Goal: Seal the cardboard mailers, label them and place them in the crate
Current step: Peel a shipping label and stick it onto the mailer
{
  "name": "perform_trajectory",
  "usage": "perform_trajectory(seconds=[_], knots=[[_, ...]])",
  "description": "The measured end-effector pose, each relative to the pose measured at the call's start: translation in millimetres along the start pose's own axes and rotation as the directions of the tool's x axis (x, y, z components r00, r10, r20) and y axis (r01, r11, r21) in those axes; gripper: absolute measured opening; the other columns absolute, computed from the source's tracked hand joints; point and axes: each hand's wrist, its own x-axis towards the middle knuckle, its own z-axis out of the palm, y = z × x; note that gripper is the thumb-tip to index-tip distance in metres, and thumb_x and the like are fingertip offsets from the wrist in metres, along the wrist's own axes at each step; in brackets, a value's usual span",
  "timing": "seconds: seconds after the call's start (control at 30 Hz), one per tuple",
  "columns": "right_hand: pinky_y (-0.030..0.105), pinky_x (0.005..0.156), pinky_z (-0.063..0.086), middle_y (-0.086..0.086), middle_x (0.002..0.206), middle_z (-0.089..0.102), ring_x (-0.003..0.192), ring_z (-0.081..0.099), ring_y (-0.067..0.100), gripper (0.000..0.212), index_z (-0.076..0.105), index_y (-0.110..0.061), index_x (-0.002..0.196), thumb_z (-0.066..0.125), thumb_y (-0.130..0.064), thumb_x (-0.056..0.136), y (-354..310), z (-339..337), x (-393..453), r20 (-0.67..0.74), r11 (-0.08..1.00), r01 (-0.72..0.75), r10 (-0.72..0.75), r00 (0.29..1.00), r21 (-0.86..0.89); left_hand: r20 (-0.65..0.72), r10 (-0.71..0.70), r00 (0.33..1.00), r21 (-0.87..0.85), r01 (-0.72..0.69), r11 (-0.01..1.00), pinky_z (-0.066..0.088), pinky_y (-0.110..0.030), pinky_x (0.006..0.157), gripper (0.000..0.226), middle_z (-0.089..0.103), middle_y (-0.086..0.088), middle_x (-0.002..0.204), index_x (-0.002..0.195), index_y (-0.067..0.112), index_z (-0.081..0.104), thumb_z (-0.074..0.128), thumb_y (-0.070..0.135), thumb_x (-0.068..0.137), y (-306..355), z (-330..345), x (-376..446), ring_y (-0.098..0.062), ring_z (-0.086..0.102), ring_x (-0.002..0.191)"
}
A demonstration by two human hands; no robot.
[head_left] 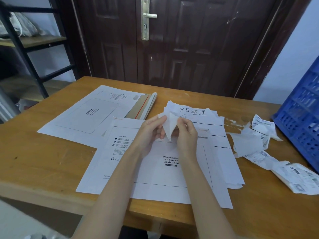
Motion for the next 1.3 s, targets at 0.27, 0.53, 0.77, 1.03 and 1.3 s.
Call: perform_trajectory(seconds=[0.27,0.53,0.77,1.03,1.3], knots=[[0.019,0.056,0.041,0.008,0.060,0.063,0.058,0.053,0.015,0.056,0.064,-0.003,0.066,0.035,-0.035,0.101,-9,5,-15,0.198,0.998,0.052,-0.057,0.979,0.027,-0.072,0.029,0.997,-0.027,-0.031,0.999,0.026,-0.032,0.059,0.033,0.033,-0.002,0.052,0.061,0.022,0.052,0.055,0.033,0.092,-4,-3,4,-0.021,0.028,0.057],[0.012,0.055,0.042,0.009,0.066,0.050,0.052,0.051,0.010,0.026,0.045,-0.006,0.070,0.064,-0.009,0.088,-5,3,-12,0.203,0.996,0.091,-0.085,0.975,-0.020,-0.065,0.057,0.996,0.037,-0.055,0.998,0.033,-0.024,0.053,0.033,0.042,-0.009,0.069,0.079,0.009,0.049,0.054,0.037,0.096,-7,0,4,-0.019,0.037,0.059],[0.014,0.061,0.044,0.000,0.058,0.055,0.055,0.052,0.011,0.025,0.054,0.007,0.077,0.060,-0.012,0.091,-4,0,-8,0.310,0.996,0.085,-0.073,0.948,-0.026,0.026,-0.003,1.000,-0.127,0.006,0.992,0.038,-0.027,0.059,0.032,0.046,-0.001,0.061,0.069,0.013,0.044,0.044,0.019,0.101,-1,-7,3,-0.018,0.043,0.056],[0.025,0.071,0.038,0.015,0.080,0.045,0.067,0.043,0.018,0.025,0.058,0.000,0.102,0.056,-0.022,0.090,-8,-6,-1,0.452,0.954,-0.225,0.115,0.884,0.197,0.142,-0.063,0.988,-0.273,0.100,0.957,0.046,-0.029,0.067,0.031,0.036,-0.010,0.080,0.092,0.003,0.063,0.047,0.029,0.095,-1,-13,5,-0.024,0.052,0.062],[0.035,0.063,0.048,0.018,0.074,0.055,0.065,0.055,0.022,0.043,0.048,0.006,0.083,0.057,-0.035,0.092,5,4,-6,0.187,0.990,0.027,-0.001,0.982,-0.140,0.060,-0.078,0.995,-0.057,0.081,0.995,0.034,-0.024,0.052,0.031,0.043,-0.011,0.072,0.090,0.007,0.055,0.037,0.030,0.100,-1,4,2,-0.018,0.038,0.057]])
